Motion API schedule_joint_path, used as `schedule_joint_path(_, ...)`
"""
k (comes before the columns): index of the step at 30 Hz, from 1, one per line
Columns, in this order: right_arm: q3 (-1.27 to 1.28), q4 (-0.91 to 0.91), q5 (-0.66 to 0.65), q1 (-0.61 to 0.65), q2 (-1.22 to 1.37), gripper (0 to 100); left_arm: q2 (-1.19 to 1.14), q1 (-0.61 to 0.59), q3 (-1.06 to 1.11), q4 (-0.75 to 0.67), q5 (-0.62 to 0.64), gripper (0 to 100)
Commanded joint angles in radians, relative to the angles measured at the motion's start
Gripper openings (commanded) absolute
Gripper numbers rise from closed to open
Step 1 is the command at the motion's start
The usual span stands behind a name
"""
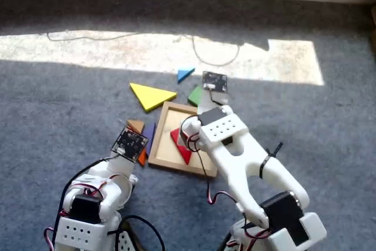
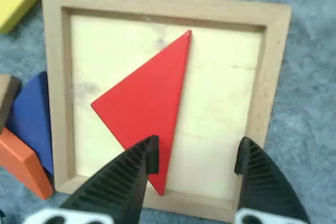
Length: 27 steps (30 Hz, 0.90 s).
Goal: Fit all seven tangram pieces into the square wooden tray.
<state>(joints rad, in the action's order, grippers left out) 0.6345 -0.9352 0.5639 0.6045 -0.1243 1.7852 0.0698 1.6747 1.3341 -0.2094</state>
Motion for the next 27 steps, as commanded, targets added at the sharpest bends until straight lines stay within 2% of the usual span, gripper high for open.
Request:
schedule_joint_path(1, -0.058, 0.021, -0.014, 0.001, -0.005, 22.8, 0.05, 0.013, 0.021, 0.006, -0.009, 1)
schedule_joint_path(4, -0.058, 0.019, -0.017, -0.013, -0.025, 22.8, 0.05, 0.013, 0.021, 0.006, -0.009, 1)
schedule_joint_path(7, -0.061, 0.019, -0.092, -0.004, -0.074, 22.8, 0.05, 0.013, 0.021, 0.006, -0.009, 1)
schedule_joint_path(12, -0.064, 0.061, -0.098, 0.039, -0.117, 21.9, 0.05, 0.013, 0.021, 0.006, -0.009, 1)
schedule_joint_path(18, -0.054, 0.278, -0.129, 0.082, -0.068, 0.0, 0.05, 0.013, 0.021, 0.006, -0.009, 1)
schedule_joint_path(27, -0.064, 0.288, -0.176, 0.137, 0.064, 1.6, 0.05, 0.013, 0.021, 0.006, -0.009, 1)
